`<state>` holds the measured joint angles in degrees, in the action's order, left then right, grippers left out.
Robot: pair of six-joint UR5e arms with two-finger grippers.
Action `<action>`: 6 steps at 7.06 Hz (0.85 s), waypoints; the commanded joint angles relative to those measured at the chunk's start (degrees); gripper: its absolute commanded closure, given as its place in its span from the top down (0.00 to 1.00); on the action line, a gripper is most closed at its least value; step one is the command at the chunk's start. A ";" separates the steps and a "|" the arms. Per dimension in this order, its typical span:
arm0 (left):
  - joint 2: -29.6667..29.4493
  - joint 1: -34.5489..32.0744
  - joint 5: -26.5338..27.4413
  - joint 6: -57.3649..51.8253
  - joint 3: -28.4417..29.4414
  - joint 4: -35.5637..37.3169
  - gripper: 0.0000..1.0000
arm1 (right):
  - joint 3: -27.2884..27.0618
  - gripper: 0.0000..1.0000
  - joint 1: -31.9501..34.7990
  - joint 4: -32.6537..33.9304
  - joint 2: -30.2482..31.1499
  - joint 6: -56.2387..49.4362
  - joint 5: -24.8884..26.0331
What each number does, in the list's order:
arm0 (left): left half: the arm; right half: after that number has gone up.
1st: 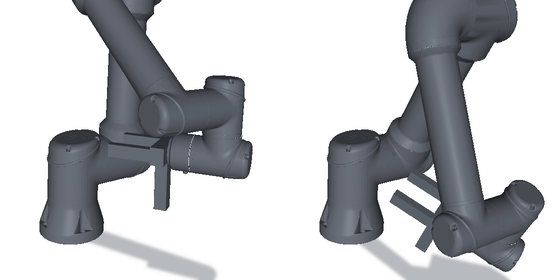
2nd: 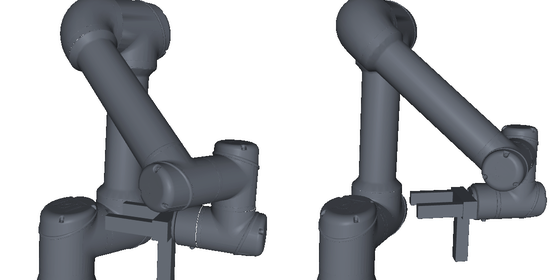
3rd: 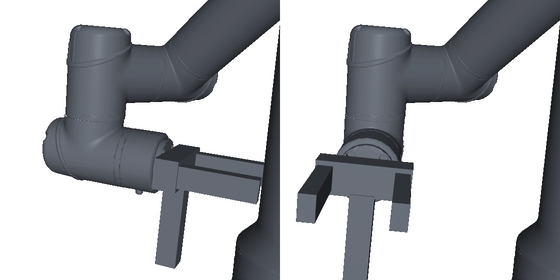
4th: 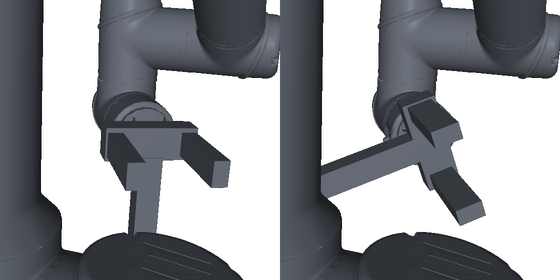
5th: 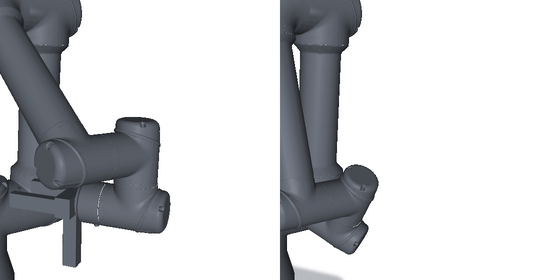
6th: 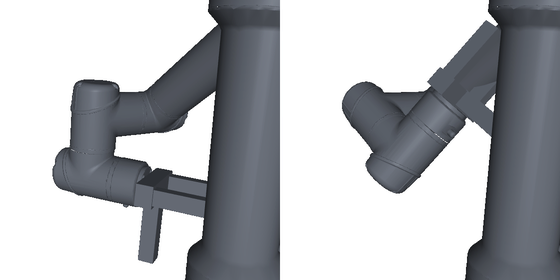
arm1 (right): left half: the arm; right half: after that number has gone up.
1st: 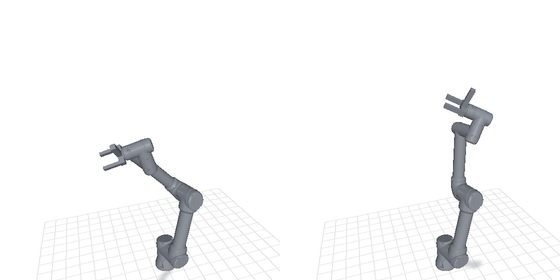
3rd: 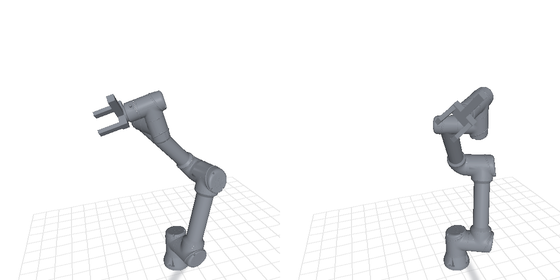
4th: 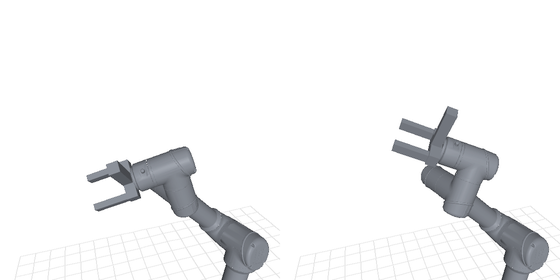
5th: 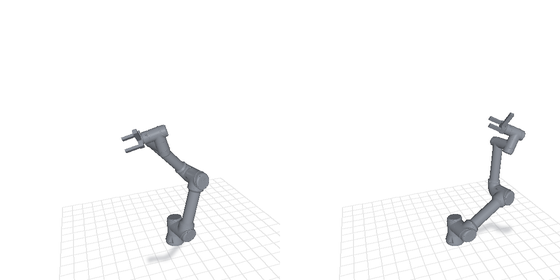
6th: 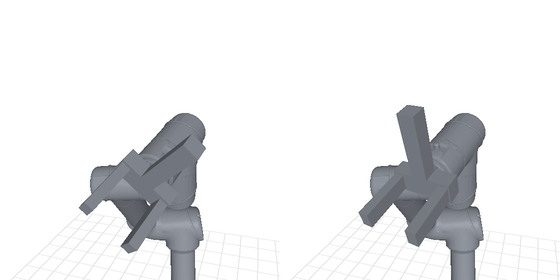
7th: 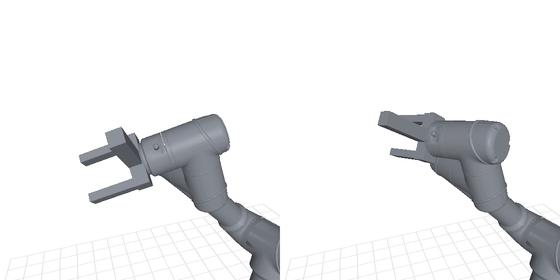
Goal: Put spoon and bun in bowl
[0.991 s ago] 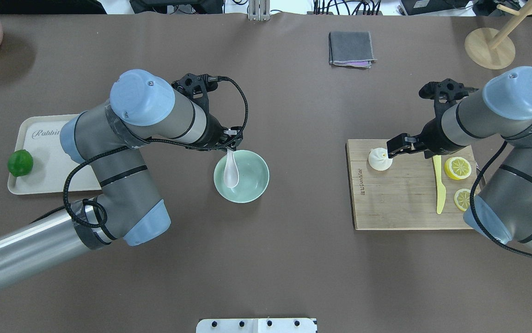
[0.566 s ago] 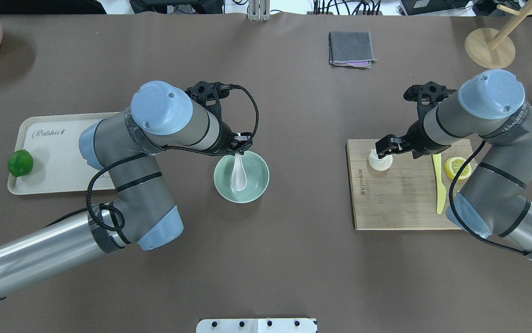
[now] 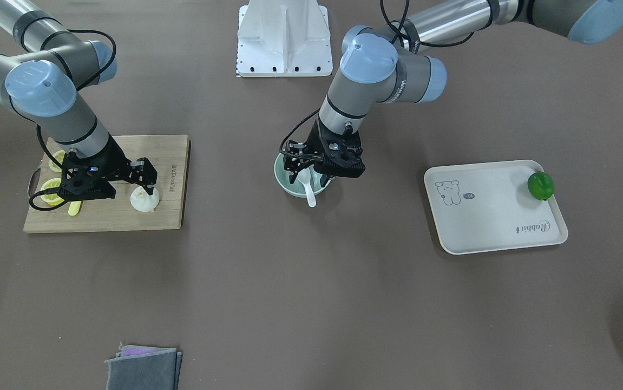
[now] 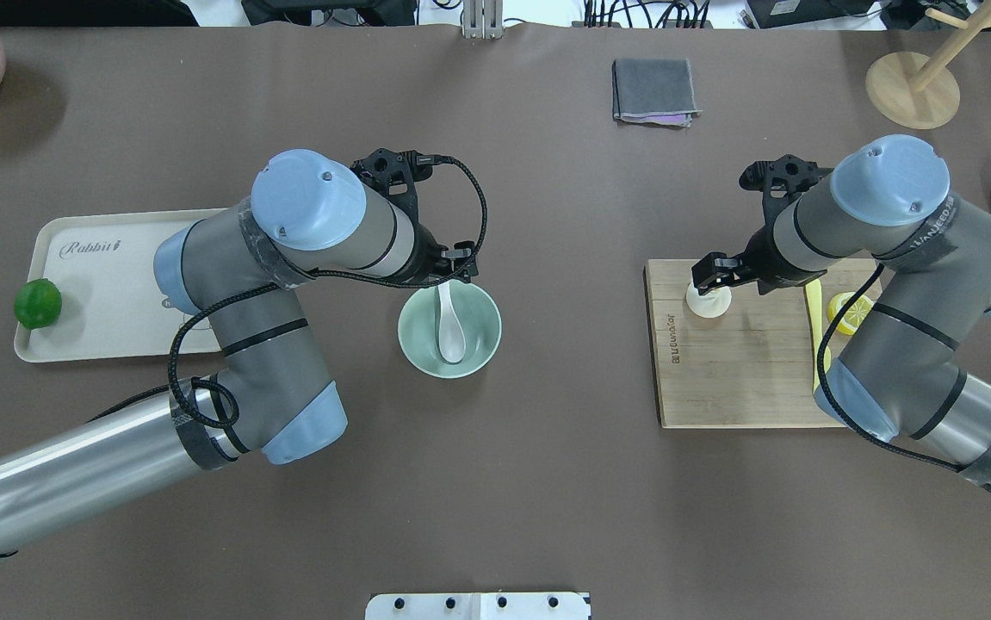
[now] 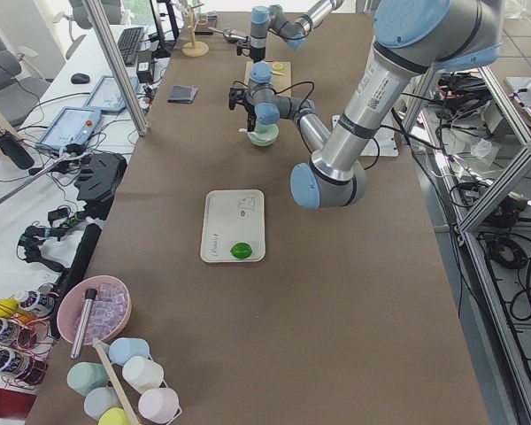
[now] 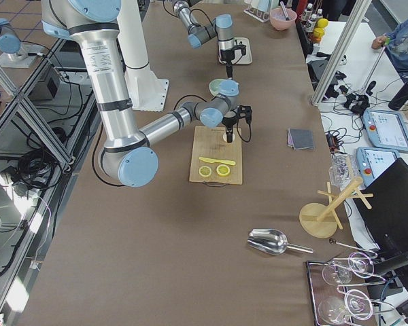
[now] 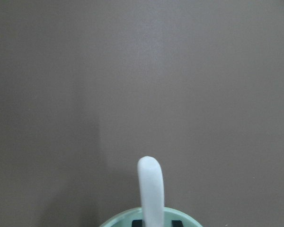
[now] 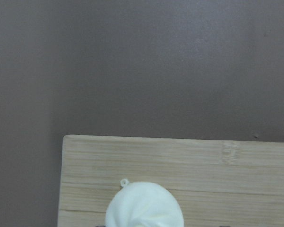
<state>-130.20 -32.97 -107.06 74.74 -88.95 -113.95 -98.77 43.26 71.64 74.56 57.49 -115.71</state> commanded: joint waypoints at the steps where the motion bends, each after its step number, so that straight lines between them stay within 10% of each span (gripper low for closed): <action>1: 0.39 -0.34 0.01 -0.03 -1.05 0.13 0.98 | 0.60 0.46 -0.80 -0.01 -0.29 0.16 0.92; 4: 0.47 -0.70 0.09 -0.03 -1.49 0.14 0.98 | 0.25 0.00 -1.16 -0.01 -0.29 0.60 1.10; 6: 3.97 -3.23 -0.34 -0.12 -8.22 0.75 0.98 | -1.76 0.00 -1.07 0.16 -0.99 0.69 0.93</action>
<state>-128.27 -34.53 -107.08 74.68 -93.28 -113.55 -99.26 42.13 71.67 74.02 58.11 -114.64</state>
